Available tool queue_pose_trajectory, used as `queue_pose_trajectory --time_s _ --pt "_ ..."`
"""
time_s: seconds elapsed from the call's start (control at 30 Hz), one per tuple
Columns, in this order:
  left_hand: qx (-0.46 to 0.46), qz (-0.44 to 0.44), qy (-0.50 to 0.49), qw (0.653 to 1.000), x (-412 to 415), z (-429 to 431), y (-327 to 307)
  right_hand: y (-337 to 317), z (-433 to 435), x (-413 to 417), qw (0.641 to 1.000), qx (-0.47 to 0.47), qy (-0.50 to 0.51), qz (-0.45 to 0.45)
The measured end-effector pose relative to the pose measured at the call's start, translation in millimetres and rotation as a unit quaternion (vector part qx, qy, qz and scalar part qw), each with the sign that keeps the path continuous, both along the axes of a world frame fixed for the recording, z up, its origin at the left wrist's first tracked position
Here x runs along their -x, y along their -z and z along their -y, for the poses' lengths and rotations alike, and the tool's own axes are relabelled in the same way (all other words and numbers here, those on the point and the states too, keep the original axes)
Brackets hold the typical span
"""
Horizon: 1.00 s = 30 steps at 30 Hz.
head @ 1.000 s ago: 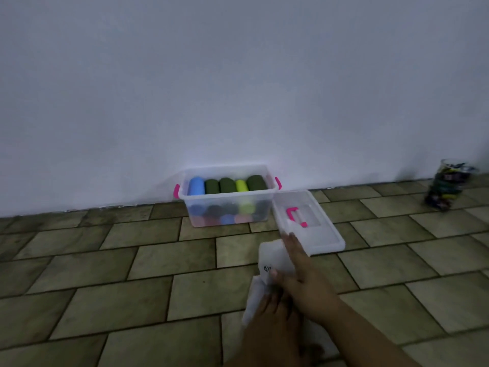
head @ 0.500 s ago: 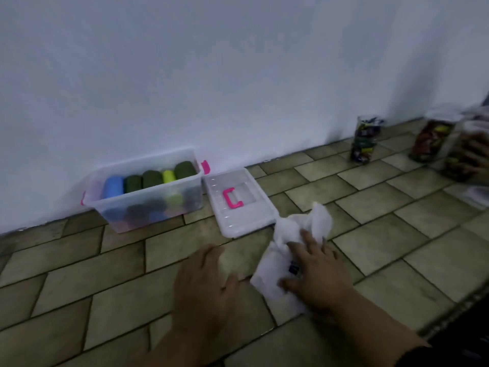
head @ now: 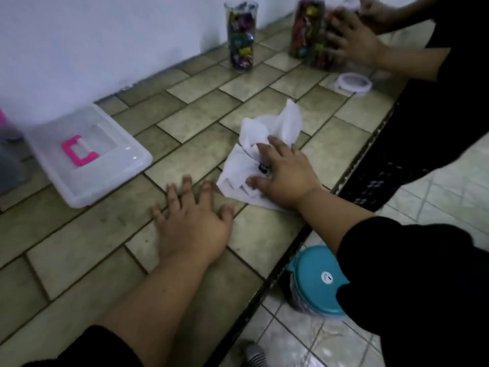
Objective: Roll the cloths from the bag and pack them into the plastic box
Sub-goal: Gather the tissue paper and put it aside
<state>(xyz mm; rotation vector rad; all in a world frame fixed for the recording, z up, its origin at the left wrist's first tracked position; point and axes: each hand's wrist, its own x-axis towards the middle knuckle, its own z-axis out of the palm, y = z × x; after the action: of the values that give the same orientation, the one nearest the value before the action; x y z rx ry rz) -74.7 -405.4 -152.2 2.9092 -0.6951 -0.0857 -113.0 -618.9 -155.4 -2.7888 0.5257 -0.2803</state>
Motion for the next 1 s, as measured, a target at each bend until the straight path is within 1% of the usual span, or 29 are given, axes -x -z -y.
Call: queue_pose_trajectory --time_s 0.13,0.3,0.4,0.5,0.57,0.6,0.67,0.7,0.73,0.77,0.8,0.83,0.9,0.93,1.0 --pt "-0.017 -0.001 0.011 1.000 5 3 5 7 4 6 1.000 -0.010 0.009 0.003" --pt "-0.020 -0.012 0.011 1.000 6 5 1 0 3 16 0.997 -0.047 0.026 0.051" --pt "-0.014 -0.015 0.017 1.000 11 3 -1 -4 7 38 0.994 -0.071 0.045 0.070" --pt "0.003 -0.018 0.034 0.999 26 17 -9 -6 19 64 0.991 -0.074 0.069 0.085" --pt "0.021 0.027 0.104 0.994 55 43 -15 -6 35 87 0.989 -0.060 0.092 0.099" --pt "0.049 0.067 0.165 0.983 76 61 -17 -7 49 102 0.985 -0.057 0.113 0.120" --pt "0.093 0.114 0.313 0.938 121 93 -8 -2 77 137 0.968 -0.057 0.171 0.174" --pt "0.077 0.130 0.383 0.911 141 113 3 3 95 158 0.957 -0.055 0.207 0.197" --pt "0.030 0.138 0.428 0.892 156 131 15 10 113 179 0.947 -0.053 0.242 0.206" --pt "-0.042 0.128 0.444 0.886 163 150 29 23 131 200 0.939 -0.052 0.274 0.199" --pt "-0.123 0.115 0.441 0.881 162 167 46 38 146 220 0.936 -0.051 0.297 0.182" --pt "-0.220 0.116 0.433 0.866 156 179 64 56 156 238 0.937 -0.050 0.310 0.155" --pt "-0.397 0.135 0.430 0.799 142 201 105 99 177 274 0.939 -0.057 0.328 0.086" --pt "-0.451 0.149 0.438 0.763 134 210 126 124 184 291 0.940 -0.063 0.333 0.048" --pt "-0.509 0.166 0.449 0.716 123 218 159 169 187 322 0.936 -0.081 0.340 -0.035"
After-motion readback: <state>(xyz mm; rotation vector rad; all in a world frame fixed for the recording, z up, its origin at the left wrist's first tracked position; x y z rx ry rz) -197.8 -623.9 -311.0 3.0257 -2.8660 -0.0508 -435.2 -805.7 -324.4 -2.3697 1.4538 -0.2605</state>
